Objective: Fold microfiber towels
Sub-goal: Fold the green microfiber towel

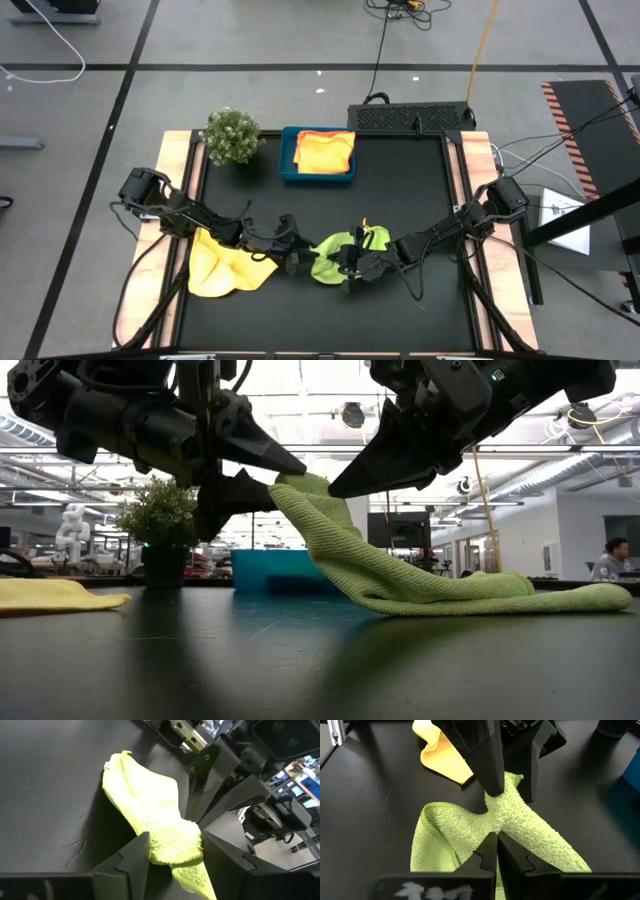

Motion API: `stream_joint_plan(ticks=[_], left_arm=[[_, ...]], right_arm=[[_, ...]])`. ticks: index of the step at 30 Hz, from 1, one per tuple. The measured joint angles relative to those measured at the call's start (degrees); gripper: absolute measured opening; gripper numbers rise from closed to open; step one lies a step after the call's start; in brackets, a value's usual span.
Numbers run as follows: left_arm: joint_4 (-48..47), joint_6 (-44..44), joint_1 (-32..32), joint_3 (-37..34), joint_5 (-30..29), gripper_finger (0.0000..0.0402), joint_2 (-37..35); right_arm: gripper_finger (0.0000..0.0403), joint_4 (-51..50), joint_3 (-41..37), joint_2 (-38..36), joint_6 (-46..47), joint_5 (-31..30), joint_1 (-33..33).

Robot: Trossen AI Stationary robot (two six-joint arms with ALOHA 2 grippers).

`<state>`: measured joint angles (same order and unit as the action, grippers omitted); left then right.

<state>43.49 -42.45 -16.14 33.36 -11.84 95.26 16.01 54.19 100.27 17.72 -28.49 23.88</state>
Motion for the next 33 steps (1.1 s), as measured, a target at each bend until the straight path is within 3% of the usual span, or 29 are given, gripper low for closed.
stream_joint_plan(ticks=[9,17,25,29,33], left_arm=[[0.06,5.90,1.44,0.00,3.70,0.0171,-4.25],[-7.25,2.38,-1.59,0.03,7.28,0.0179,-9.24],[-17.04,-0.29,-6.17,0.04,-4.78,0.0179,-9.31],[-18.47,15.00,-6.55,0.02,-8.22,0.0179,-9.09],[-20.08,30.47,-8.52,0.02,-17.71,0.0179,-9.07]], right_arm=[[0.0000,-0.31,0.00,0.00,0.00,0.02,0.02],[0.0000,-0.59,0.00,-0.02,0.01,0.04,0.02],[0.0000,-0.52,0.00,0.00,0.18,0.03,0.02],[0.0000,-0.50,0.00,-0.02,0.20,0.02,0.02],[0.0000,-0.52,0.00,-0.02,0.07,0.02,0.02]])
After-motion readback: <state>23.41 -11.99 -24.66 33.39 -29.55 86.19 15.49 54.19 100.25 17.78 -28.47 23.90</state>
